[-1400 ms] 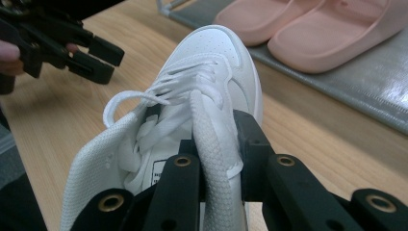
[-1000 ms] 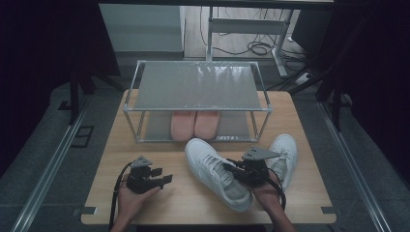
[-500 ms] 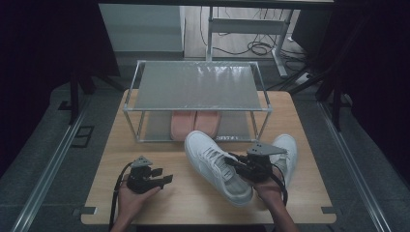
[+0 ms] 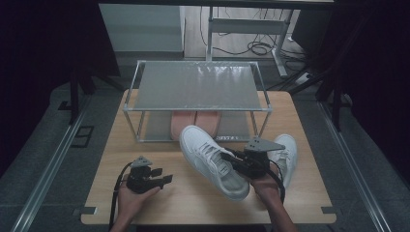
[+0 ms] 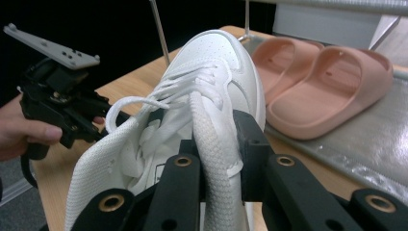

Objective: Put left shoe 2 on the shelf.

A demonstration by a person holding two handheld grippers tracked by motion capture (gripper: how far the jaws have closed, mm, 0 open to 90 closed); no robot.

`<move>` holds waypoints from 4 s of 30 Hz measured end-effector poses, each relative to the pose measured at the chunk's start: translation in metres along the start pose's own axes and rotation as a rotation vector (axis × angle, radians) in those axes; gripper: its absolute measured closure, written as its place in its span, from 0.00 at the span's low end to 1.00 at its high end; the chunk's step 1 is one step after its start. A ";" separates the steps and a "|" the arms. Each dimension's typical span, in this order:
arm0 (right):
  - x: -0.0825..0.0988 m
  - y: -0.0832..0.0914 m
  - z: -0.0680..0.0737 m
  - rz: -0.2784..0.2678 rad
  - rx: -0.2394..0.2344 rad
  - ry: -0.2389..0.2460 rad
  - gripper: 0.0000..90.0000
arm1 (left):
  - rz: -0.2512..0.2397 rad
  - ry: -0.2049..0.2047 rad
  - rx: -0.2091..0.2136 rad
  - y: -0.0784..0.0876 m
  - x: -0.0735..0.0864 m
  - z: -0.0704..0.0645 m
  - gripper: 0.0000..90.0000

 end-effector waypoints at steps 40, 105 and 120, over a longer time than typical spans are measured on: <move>-0.084 0.020 -0.006 -0.168 -0.017 0.007 0.91 | 0.001 0.001 0.003 -0.001 0.000 0.002 0.48; -0.218 -0.082 -0.092 -0.117 0.148 -0.244 0.91 | -0.006 0.001 0.023 -0.002 0.001 0.003 0.48; -0.242 -0.126 -0.120 -0.093 0.223 -0.358 0.91 | -0.025 0.014 0.020 0.001 0.002 0.008 0.49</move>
Point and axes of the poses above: each handheld gripper's, and its own axes: y roughly backward along the jaws, x roughly out of its underside, z roughly to its left, the point moved 5 cm from there along -y, roughly forward along the jaws, and after that the axes turned 10 degrees about z, right-handed, at the moved point
